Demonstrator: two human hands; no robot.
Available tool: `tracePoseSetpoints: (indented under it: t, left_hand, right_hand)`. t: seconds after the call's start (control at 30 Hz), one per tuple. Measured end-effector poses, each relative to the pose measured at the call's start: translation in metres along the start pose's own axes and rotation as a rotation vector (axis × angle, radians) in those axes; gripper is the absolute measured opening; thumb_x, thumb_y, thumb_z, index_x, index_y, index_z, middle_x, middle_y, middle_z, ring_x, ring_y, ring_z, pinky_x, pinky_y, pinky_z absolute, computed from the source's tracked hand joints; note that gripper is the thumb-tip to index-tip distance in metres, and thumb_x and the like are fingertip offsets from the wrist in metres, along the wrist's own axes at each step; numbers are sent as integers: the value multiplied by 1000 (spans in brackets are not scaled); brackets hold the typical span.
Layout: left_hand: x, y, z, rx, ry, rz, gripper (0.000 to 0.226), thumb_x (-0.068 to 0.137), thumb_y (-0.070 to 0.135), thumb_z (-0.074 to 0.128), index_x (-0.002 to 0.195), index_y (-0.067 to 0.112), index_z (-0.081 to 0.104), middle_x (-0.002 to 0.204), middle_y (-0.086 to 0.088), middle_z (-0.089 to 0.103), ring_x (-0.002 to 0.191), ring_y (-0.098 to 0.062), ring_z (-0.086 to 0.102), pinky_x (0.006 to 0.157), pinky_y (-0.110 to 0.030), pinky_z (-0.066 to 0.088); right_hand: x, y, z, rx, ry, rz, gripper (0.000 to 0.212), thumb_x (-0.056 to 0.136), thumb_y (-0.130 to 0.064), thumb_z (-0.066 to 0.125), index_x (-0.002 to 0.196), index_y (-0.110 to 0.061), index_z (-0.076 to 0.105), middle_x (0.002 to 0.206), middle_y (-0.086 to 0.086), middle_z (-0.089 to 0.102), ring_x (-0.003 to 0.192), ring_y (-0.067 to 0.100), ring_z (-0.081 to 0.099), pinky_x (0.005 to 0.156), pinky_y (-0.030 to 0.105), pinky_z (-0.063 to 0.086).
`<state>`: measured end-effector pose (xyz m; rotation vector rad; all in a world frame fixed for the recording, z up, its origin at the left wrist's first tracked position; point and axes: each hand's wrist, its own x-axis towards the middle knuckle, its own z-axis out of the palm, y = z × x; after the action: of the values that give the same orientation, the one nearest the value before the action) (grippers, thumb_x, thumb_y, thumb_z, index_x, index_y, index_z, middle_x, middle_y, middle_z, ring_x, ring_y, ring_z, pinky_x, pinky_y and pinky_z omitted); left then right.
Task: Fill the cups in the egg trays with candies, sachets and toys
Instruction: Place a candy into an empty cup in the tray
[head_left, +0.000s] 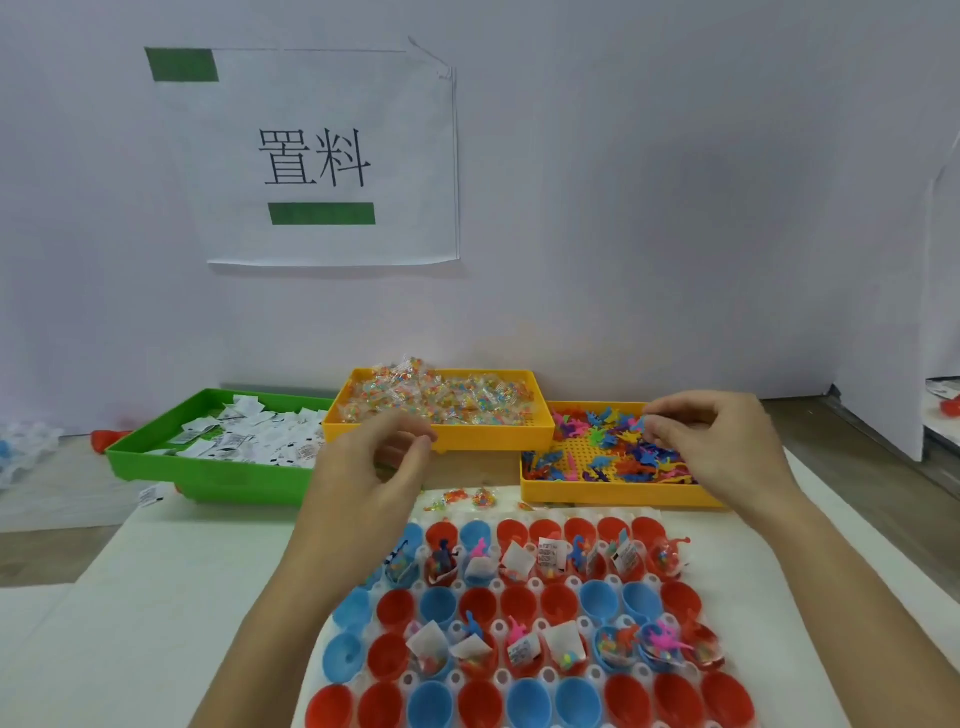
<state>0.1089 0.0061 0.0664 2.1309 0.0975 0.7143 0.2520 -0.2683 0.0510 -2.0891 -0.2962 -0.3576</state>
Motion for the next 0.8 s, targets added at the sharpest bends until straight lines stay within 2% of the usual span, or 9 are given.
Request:
tracePoseSetpoints:
  t: [0.13,0.2,0.3,0.43,0.57,0.7,0.8]
  left_hand:
    - [-5,10,4,-33,-162,42,12,91,18,66,87,29,70,76,14,69,74,-10,66,66,-22,53]
    - [-6,17,11,-56,-199,49,5,88,24,70,89,29,71,78,15,70,74,-8,66,65,-19,53]
    - [-7,26,22,-126,-220,57,12,82,31,75,94,29,71,81,13,72,76,-5,68,68,-20,55]
    - [-8,31,24,-206,-185,79,15,83,11,76,86,25,73,75,8,74,69,-10,71,70,-27,59]
    - [-6,29,16,-323,-194,2,14,82,1,74,88,14,77,74,1,76,68,-15,72,68,-25,59]
    - [-6,34,13,-447,-209,-36,5,81,12,78,82,16,78,75,-6,75,72,-22,73,72,-31,60]
    - [-6,36,10,-399,-252,-13,4,79,24,77,80,20,75,74,-6,73,72,-19,71,71,-29,59]
  right_hand:
    - [-22,-44,7,234,-166,-74,11,84,-11,77,83,-22,76,72,-6,75,68,6,72,62,10,53]
    - [-33,-61,14,301,-302,-95,11,82,-7,77,83,-18,76,73,-2,76,68,10,73,63,14,54]
    - [-43,-79,25,380,-426,-109,10,80,-4,78,82,-13,77,73,3,76,69,14,74,64,15,55]
    - [-50,-91,32,449,-435,-142,6,79,-9,79,82,-13,78,76,2,77,72,16,75,66,18,57]
    - [-52,-95,26,472,-477,-149,7,84,-8,75,88,-12,79,77,4,77,73,17,75,66,19,58]
    - [-53,-98,20,458,-525,-157,9,85,-10,75,88,-18,80,79,2,78,75,18,76,69,23,60]
    - [-55,-101,18,429,-560,-176,10,86,-13,76,89,-21,79,81,-1,78,75,16,76,70,23,60]
